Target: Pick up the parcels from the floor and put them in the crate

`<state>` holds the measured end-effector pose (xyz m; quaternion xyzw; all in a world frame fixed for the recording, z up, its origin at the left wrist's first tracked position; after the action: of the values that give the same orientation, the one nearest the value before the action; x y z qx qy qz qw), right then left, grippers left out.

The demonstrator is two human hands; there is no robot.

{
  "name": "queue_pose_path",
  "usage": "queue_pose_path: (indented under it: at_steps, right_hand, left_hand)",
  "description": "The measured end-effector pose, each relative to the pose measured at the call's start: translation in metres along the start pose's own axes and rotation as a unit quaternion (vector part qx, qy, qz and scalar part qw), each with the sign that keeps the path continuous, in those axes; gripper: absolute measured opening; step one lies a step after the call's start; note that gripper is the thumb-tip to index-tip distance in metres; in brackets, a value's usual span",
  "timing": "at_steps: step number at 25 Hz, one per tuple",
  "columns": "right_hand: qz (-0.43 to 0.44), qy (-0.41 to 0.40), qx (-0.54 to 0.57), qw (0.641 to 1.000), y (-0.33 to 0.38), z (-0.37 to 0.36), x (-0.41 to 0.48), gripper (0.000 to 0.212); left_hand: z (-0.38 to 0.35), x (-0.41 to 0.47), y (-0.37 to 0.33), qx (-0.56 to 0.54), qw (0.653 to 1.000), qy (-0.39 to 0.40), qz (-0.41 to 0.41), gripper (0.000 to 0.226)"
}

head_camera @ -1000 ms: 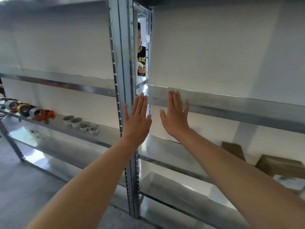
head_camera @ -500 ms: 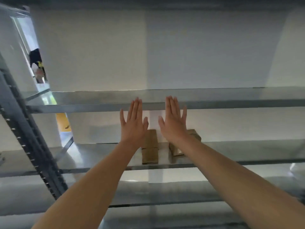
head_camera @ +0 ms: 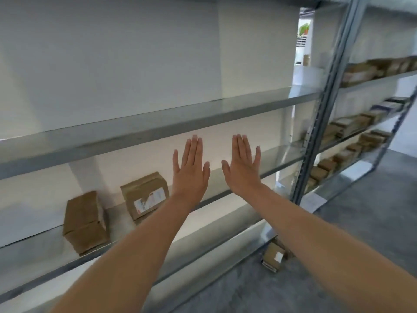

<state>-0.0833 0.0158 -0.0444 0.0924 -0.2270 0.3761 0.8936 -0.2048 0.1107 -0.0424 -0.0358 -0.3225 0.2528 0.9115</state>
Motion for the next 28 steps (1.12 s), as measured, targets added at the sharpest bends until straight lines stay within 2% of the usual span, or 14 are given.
queue_pose_path:
  at_steps: [4,10,15,20,24,28]
  right_hand:
    - [-0.061,-0.003,-0.035,0.998,-0.074,-0.006,-0.017,0.071]
    - [-0.166,0.039,-0.074,0.983,-0.133,-0.022,-0.041,0.073]
    - [-0.223,0.063,-0.104,0.967,-0.146,-0.027,-0.032,0.072]
    - [-0.275,0.091,-0.126,0.949,-0.138,-0.041,-0.014,0.071]
    - [-0.313,0.095,-0.122,0.937,-0.138,-0.057,-0.018,0.072]
    - [-0.343,0.126,-0.117,0.924,-0.151,-0.075,-0.031,0.072]
  left_hand:
    - [-0.045,0.016,-0.053,-0.014,0.995,0.025,-0.092,0.061]
    - [-0.097,0.037,-0.080,-0.060,0.987,0.066,-0.134,0.062]
    - [-0.128,0.046,-0.093,-0.151,0.966,0.124,-0.167,0.060]
    - [-0.139,0.088,-0.095,-0.238,0.945,0.130,-0.181,0.061]
    - [-0.163,0.095,-0.087,-0.250,0.928,0.160,-0.226,0.060]
    - [-0.192,0.085,-0.082,-0.257,0.915,0.208,-0.231,0.060]
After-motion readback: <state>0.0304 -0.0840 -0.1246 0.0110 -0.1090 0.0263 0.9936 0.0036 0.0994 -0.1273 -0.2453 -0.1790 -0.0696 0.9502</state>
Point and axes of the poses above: each hand's wrist, its own x-axis towards the middle knuckle, its own z-axis out of the back of the hand, y = z × x, the point moved 1 cm from there along x, towards the middle knuckle, and after that the axes turned 10 degrees about -x, right-handed, at the moved point
